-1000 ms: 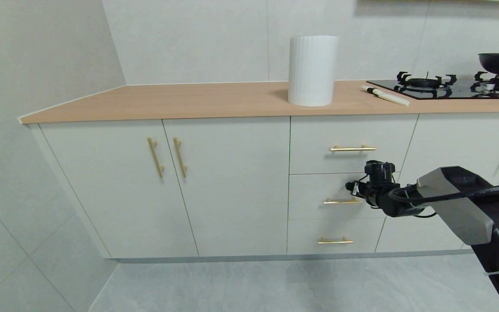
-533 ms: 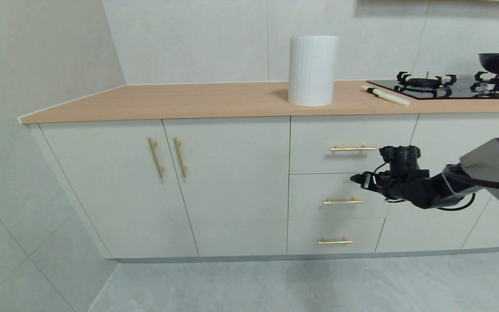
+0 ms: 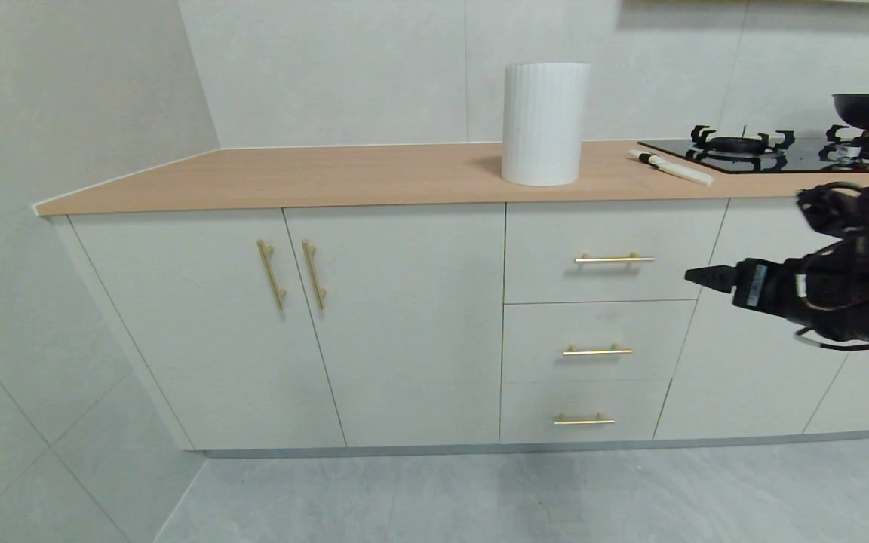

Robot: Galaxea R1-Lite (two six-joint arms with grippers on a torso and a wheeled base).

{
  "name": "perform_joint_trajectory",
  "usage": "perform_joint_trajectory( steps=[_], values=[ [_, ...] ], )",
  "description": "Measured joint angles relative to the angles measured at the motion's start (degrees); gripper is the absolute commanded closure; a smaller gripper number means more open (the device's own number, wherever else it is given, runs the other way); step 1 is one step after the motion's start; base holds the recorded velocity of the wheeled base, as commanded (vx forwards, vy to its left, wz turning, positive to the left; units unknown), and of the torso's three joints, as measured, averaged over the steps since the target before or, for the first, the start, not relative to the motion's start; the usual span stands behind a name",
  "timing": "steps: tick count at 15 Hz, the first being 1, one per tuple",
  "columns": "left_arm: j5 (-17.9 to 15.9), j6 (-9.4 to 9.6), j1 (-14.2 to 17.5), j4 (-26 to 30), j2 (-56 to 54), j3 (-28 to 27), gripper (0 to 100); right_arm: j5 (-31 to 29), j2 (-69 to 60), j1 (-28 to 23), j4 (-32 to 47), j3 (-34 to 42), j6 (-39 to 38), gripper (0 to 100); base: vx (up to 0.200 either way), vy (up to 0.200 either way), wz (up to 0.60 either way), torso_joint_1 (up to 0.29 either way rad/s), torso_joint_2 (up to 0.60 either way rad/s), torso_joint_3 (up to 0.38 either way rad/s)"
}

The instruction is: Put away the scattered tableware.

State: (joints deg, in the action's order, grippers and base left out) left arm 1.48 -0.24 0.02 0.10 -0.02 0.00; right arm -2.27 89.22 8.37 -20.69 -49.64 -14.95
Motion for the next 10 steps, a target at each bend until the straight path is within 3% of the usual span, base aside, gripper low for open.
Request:
perform_joint_trajectory(
  steps=[7, 10],
  values=[
    [0.0, 0.02, 0.02, 0.0, 0.0, 0.0, 0, -3.1, -44.08, -0.57, 1.91, 22.27, 9.37, 0, 0.0, 0.0, 0.0, 0.0, 0.0, 0.0],
    [0.0, 0.02, 0.0, 0.0, 0.0, 0.0, 0, -5.8, -59.93, -0.67, 9.25, 28.75, 12.98, 0, 0.0, 0.0, 0.0, 0.0, 0.0, 0.0]
  ],
)
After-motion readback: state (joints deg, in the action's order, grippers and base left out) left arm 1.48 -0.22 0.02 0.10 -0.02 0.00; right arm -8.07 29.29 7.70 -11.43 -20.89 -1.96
